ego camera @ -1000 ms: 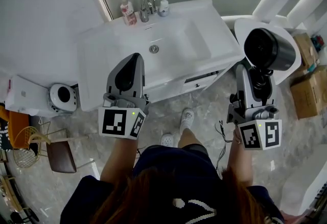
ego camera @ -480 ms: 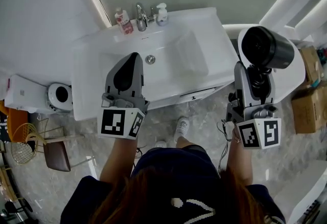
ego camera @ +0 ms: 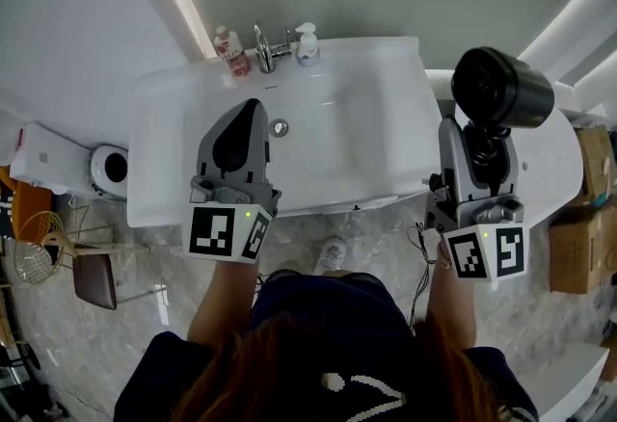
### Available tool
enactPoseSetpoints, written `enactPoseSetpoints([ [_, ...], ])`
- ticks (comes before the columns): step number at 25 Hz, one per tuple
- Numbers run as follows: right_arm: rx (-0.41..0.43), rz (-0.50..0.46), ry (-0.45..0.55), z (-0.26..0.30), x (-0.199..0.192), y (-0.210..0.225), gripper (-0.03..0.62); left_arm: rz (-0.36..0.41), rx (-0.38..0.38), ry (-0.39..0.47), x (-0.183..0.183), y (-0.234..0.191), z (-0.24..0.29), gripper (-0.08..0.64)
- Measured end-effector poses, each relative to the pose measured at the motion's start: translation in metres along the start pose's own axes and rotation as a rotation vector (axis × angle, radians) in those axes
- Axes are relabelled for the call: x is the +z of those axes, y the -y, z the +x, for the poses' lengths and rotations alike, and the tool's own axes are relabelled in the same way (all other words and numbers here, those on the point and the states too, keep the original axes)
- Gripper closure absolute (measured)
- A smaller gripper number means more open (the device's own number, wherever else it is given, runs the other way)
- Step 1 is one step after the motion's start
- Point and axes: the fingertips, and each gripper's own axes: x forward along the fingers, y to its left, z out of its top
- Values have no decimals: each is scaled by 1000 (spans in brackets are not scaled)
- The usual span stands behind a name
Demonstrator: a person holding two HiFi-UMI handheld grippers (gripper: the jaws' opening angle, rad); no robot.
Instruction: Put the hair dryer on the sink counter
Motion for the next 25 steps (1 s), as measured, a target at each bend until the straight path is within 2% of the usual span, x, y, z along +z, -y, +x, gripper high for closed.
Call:
enactPoseSetpoints([
  [3, 15, 12, -5, 21, -3, 12, 298, 4, 12, -10, -2, -1, 18, 541],
  [9, 5, 31, -21, 21, -17, 28, 298, 9, 11, -22, -12, 7, 31, 541],
  [19, -65, 6, -7, 38, -27, 52, 298, 3, -76, 4, -25, 8, 81, 541],
  [25, -108, -7, -4, 91, -28, 62, 298, -8, -148, 6, -24, -12, 140, 541],
])
